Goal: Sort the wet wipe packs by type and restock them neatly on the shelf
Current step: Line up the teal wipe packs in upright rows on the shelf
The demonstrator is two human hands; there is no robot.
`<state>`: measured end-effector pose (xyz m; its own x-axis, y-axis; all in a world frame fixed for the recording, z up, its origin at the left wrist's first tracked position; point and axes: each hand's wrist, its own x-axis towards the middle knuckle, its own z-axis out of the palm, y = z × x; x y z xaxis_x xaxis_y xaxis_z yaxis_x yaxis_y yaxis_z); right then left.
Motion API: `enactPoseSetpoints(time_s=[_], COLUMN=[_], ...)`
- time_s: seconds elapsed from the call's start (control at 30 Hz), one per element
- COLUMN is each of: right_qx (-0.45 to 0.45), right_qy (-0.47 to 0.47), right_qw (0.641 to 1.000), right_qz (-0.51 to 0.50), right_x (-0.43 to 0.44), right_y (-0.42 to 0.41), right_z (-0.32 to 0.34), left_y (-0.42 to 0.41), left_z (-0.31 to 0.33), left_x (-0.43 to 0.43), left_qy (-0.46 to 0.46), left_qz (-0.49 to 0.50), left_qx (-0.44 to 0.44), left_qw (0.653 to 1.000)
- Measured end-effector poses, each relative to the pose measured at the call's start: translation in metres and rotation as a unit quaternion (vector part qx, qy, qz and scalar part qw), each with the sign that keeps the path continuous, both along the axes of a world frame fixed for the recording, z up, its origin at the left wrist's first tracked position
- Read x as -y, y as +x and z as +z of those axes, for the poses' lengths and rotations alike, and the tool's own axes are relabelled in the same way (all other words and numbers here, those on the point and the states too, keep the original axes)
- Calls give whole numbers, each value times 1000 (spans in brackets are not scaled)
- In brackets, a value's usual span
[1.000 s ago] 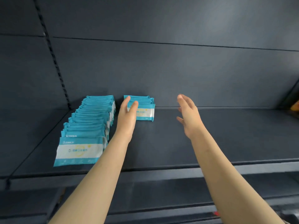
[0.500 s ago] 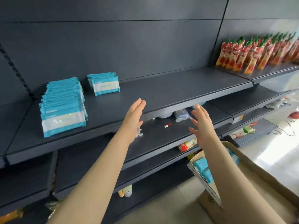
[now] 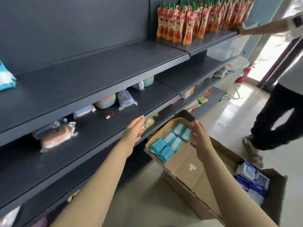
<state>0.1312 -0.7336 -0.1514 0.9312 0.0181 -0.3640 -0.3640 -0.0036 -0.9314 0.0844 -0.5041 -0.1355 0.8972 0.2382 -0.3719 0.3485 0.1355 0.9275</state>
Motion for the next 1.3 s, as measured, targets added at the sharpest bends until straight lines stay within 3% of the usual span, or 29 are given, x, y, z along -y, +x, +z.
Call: enactPoseSetpoints(time_s=[0.27, 0.53, 0.97, 1.3], right_qx=[-46, -122, -240, -227], right_qy=[-16, -40, -43, -26], right_qw=[998, 988, 962, 967], right_qz=[-50, -83, -127, -110], right_x=[84, 105, 102, 97], right_y=[68, 148, 294, 351], right_z=[-47, -129, -382, -492], left_y=[86, 190, 353, 377], left_z=[-48, -120, -392, -501], left_x=[82, 112, 105, 100], left_qy=[4, 42, 95, 152], left_qz=[-61, -129, -160, -89], left_qx=[-68, -143, -253, -232], left_qw=[996, 980, 949, 957])
